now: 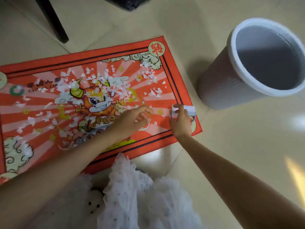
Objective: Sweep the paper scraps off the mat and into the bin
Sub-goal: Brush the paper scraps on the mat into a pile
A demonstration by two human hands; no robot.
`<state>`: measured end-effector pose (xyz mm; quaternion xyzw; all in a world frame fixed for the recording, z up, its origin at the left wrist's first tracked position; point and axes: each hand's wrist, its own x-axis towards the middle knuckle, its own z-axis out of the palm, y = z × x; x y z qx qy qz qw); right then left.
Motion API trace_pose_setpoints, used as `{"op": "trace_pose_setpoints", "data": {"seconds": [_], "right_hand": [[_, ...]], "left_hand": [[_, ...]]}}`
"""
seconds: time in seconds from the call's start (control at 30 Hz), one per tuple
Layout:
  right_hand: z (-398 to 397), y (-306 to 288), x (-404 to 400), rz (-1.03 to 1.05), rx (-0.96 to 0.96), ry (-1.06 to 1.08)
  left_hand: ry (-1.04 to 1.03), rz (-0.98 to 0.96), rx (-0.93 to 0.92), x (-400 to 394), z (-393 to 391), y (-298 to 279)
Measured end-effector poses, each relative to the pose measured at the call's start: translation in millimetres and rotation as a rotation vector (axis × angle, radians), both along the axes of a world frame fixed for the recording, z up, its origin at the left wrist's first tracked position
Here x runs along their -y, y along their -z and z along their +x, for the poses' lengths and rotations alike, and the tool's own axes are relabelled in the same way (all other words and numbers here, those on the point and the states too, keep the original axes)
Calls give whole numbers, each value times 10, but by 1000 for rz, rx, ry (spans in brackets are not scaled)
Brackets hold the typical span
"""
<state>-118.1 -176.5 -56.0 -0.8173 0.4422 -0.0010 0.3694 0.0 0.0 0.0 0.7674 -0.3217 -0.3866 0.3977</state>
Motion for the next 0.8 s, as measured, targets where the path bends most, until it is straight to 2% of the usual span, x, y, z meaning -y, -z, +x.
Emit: {"op": "trace_pose_setpoints", "data": {"seconds": [0.07,0.13,0.37,0.47,0.6,0.8], "right_hand": [[-51,74,48,-134,-175,34],[-151,211,100,-145,-228,71],[-134,365,126,-192,-193,-30],[-81,356,117,-168,-173,-6],[5,282,78,-241,-111,27],[201,108,-12,-275,-93,-144]], "left_hand": [[34,48,-17,5,-24,82],[43,64,-51,-18,-71,184],[16,48,-87,-126,-119,321],[8,42,-83,-175,-116,341],[-21,4,-96,-205,-81,340],[-73,-34,-57,-255,-50,290]]}}
